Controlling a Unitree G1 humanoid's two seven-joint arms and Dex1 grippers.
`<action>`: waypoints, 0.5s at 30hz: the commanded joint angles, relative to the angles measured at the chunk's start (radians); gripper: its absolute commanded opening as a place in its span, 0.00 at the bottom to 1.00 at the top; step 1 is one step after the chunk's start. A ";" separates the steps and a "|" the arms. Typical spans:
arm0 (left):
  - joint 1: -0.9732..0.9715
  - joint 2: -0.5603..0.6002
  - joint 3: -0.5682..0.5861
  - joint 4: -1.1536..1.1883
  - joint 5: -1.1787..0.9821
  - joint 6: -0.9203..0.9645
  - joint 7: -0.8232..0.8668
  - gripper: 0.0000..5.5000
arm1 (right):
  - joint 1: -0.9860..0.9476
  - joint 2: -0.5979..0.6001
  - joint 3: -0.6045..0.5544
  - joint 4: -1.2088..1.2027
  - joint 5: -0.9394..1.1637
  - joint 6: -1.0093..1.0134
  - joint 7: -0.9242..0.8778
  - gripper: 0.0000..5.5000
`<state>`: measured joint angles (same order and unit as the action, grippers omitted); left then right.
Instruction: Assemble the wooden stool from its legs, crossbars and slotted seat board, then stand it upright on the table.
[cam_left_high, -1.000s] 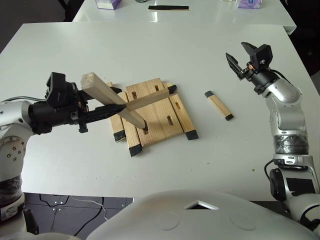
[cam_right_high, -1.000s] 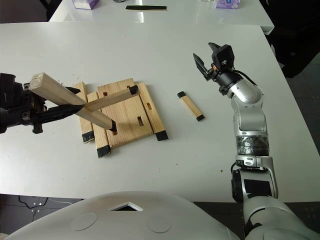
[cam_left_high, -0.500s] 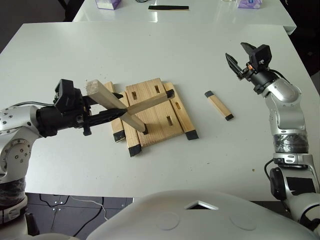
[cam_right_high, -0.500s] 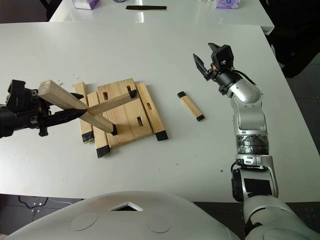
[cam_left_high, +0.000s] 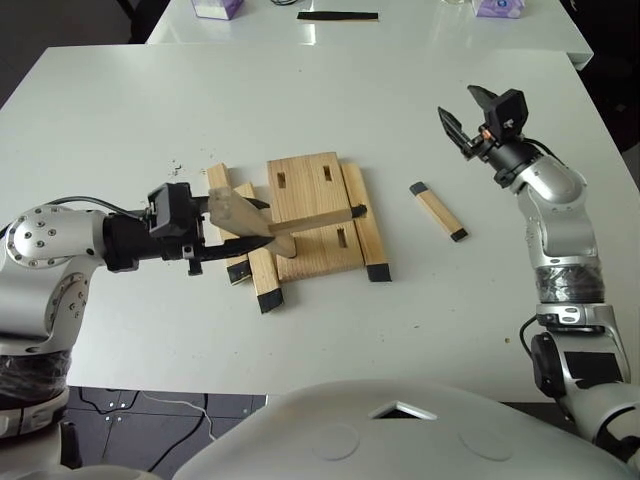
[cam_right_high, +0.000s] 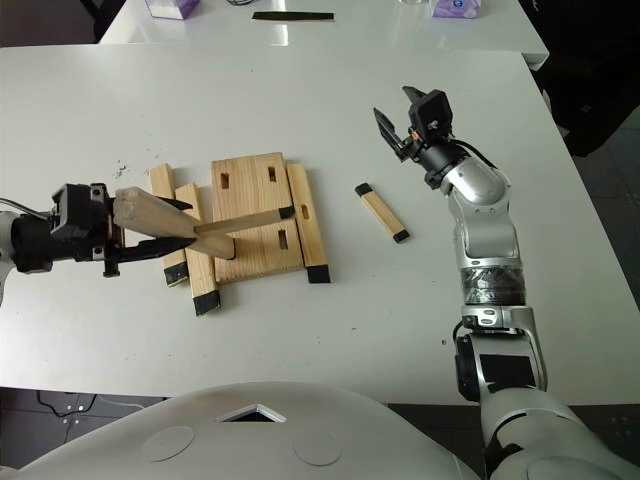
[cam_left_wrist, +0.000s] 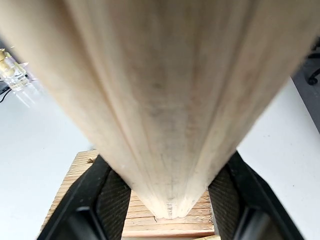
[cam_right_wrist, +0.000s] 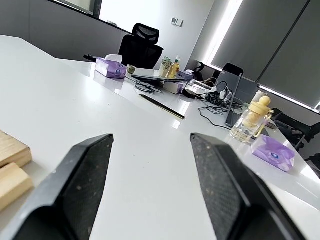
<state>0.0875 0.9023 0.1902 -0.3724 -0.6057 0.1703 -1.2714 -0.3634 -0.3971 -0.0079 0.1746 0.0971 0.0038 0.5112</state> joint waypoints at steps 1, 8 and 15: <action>0.041 0.054 -0.089 0.083 0.098 0.006 -0.072 0.37 | 0.019 0.004 0.008 -0.023 -0.007 0.012 -0.002 0.52; -0.084 0.059 -0.100 0.131 0.047 0.045 -0.061 0.37 | 0.021 0.012 0.007 -0.020 -0.007 0.009 -0.016 0.52; -0.128 0.061 -0.091 0.123 0.034 0.095 -0.056 0.54 | 0.039 0.015 -0.004 -0.021 -0.009 0.002 -0.036 0.52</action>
<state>-0.0181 0.9496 0.0912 -0.2417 -0.5697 0.2489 -1.3304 -0.3285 -0.3823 -0.0034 0.1637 0.0962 0.0066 0.4843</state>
